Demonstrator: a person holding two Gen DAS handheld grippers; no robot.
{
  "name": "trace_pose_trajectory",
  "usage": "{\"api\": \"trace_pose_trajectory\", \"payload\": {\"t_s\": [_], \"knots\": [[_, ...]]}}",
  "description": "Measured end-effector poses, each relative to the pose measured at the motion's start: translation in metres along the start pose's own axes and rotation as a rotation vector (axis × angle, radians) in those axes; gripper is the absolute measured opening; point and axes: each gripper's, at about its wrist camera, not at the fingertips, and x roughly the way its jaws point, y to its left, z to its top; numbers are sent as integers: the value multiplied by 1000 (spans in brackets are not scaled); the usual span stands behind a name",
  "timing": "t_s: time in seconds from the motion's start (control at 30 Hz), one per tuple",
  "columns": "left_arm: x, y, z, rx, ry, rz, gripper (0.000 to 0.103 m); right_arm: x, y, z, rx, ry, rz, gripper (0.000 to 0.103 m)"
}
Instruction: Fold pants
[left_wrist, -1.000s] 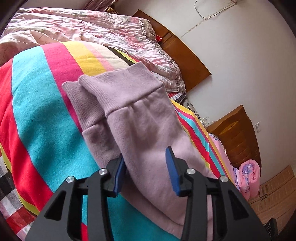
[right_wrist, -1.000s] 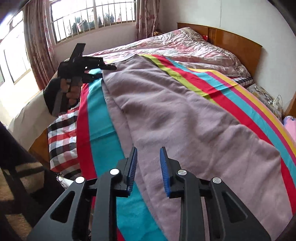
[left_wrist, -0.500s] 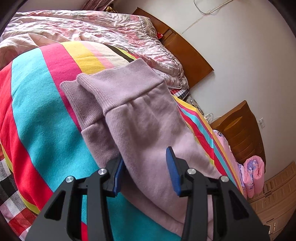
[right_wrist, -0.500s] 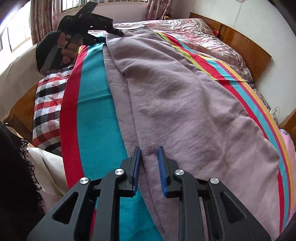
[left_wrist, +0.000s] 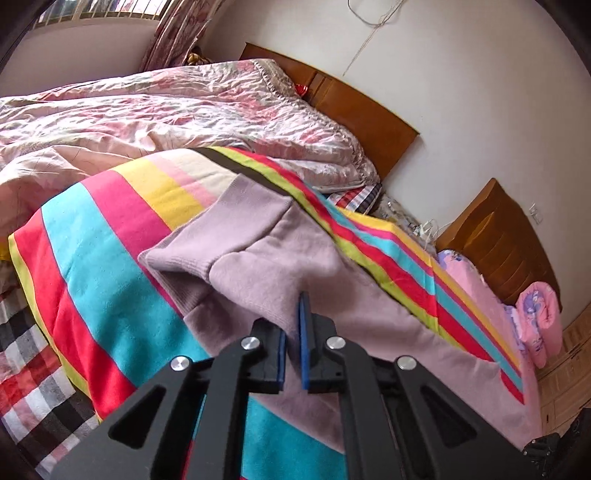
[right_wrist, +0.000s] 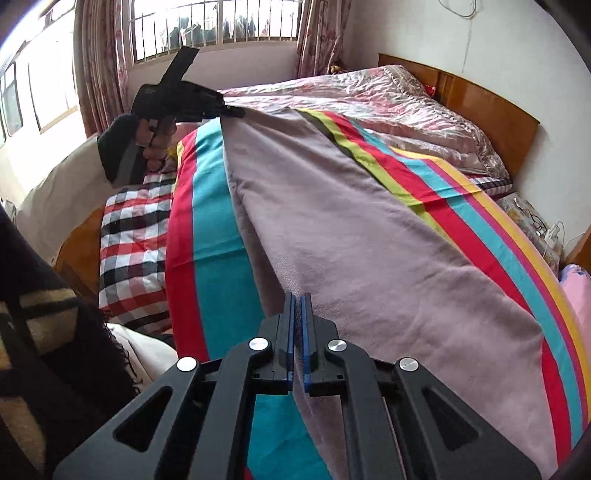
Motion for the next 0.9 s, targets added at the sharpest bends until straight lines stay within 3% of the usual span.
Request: {"api": "trace_pose_trajectory", "payload": {"t_s": [0.1,0.27,0.33,0.4,0.43,0.5,0.57,0.67,0.8,0.9], "knots": [[26,19,-16,-46,82,29,6,32,4,-16,-11,91,12,3],[25,31,-22,-39,54,3,12,41,5,-19,23,93,32,6],[24,28,-20,-26,56,-10,24,41,1,-21,53,91,57,16],[14,25,-18,-38,24,-18,66,39,-1,-25,81,84,71,33],[3,22,-17,-43,-25,36,72,36,-3,-25,105,74,82,38],[-22,8,-18,-15,-112,131,76,19,-13,-26,195,1,118,38],[-40,-19,-22,45,-138,92,78,-8,-28,-33,292,-86,99,38],[-40,-76,-39,180,-53,-47,85,-44,-52,-60,434,-158,11,38],[-9,-157,-88,403,120,-184,85,-61,-66,-101,537,-65,-155,38],[16,-197,-126,506,246,-220,85,-66,-56,-115,545,-23,-215,38]]}}
